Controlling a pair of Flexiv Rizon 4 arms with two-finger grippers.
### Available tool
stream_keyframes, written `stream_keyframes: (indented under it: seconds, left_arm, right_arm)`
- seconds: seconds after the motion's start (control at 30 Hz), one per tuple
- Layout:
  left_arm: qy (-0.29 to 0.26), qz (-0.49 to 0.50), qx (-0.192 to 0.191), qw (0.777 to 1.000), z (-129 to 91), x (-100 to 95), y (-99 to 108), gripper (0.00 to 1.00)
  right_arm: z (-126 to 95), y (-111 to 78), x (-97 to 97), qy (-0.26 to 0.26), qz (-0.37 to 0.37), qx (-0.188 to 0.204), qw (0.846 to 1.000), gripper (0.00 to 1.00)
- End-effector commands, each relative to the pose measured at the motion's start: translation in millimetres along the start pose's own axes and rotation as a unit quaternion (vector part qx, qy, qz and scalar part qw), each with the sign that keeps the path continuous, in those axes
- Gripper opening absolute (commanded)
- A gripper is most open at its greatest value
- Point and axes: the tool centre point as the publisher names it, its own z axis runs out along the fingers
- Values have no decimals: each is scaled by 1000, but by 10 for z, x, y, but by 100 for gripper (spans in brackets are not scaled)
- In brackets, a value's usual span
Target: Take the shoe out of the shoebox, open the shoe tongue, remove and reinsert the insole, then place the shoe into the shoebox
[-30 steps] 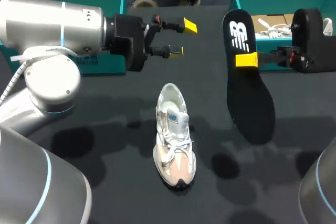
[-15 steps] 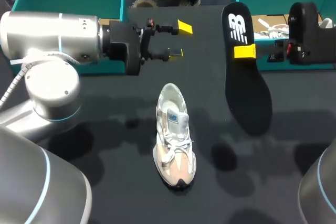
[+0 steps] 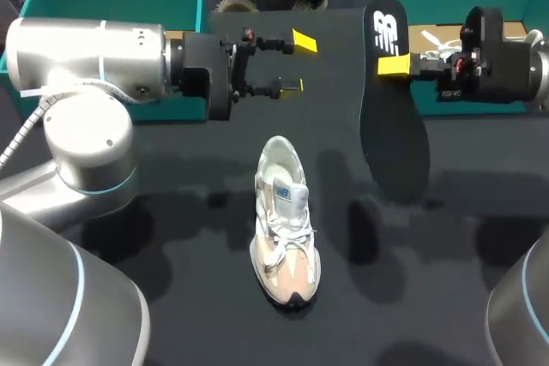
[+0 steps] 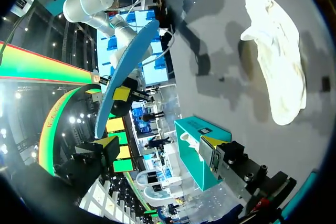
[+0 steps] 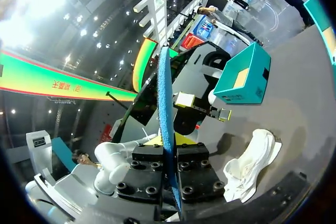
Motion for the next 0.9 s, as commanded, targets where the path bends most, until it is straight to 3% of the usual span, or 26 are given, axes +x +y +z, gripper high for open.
stream_keyframes:
  seconds: [0.03, 0.23, 0.53, 0.9]
  left_arm:
    - [-1, 1, 0, 1000, 17, 4, 7, 100]
    - [-17, -5, 7, 1000, 76, 26, -6, 100]
    - [-34, -21, 31, 999, 136, 34, -48, 100]
    - [-22, -28, 30, 999, 149, 43, -48, 100]
  right_arm:
    - [20, 1, -19, 0, 0, 0, 1000, 0]
    - [61, 64, -48, -20, 12, 3, 1000, 0]
    - [221, 323, -268, -26, 103, -41, 994, 0]
    - [221, 323, -268, -26, 103, -41, 994, 0]
